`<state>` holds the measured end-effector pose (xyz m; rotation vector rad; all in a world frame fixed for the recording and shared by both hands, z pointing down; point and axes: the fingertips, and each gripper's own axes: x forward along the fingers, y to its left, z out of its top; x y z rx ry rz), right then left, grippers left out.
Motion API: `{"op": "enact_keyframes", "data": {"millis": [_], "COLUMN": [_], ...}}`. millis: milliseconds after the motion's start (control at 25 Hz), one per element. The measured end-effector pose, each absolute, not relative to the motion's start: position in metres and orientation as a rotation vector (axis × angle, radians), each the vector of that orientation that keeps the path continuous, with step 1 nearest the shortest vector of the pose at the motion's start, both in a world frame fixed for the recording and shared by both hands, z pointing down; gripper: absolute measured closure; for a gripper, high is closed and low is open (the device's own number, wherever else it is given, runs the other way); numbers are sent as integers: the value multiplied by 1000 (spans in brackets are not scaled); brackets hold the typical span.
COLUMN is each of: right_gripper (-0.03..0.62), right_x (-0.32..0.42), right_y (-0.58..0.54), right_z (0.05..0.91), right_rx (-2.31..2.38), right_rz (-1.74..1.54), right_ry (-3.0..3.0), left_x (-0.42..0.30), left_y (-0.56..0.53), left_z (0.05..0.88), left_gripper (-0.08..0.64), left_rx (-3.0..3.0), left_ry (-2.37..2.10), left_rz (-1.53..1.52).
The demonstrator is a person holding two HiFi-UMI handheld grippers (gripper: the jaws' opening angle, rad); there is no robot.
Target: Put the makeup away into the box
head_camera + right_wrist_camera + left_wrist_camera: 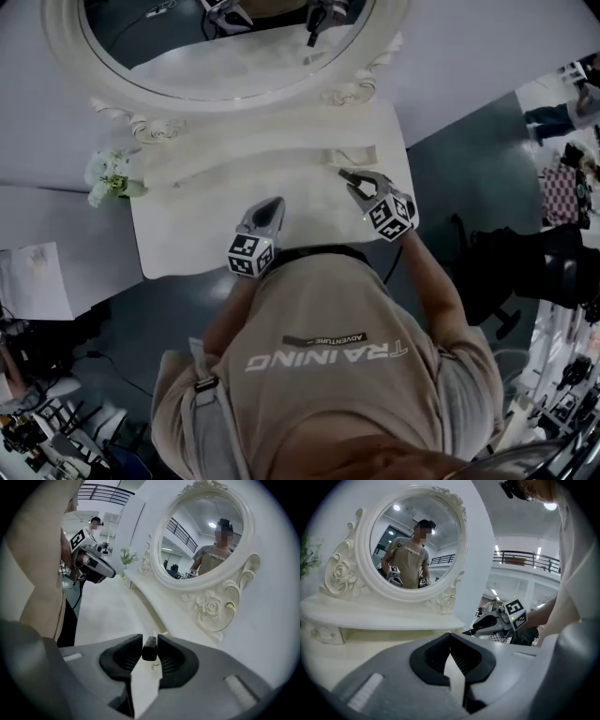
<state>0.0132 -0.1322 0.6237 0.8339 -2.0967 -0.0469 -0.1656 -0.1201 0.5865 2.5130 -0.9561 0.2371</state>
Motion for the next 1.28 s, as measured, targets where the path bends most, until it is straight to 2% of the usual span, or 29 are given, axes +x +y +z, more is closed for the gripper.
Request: {"op": "enact_keyframes", "data": {"millis": [400,880,1280], "right_gripper": [486,486,485], "right_x": [45,37,55], "right_y": [-171,-190,-197], "right_z": [637,667,674], "right_rx": [655,503,527], "right_rz": [-48,11,70], "right_ry": [-2141,-2246,-2331], "left_x": [-156,-155,-109], "left_y": [-125,-132,-152], "left_z": [593,584,580], "left_gripper": [554,554,554], "left_rx": [2443,2376,2430], "left_ry": [-1089,-1225,-1168], "left_rz": [242,305,346]}}
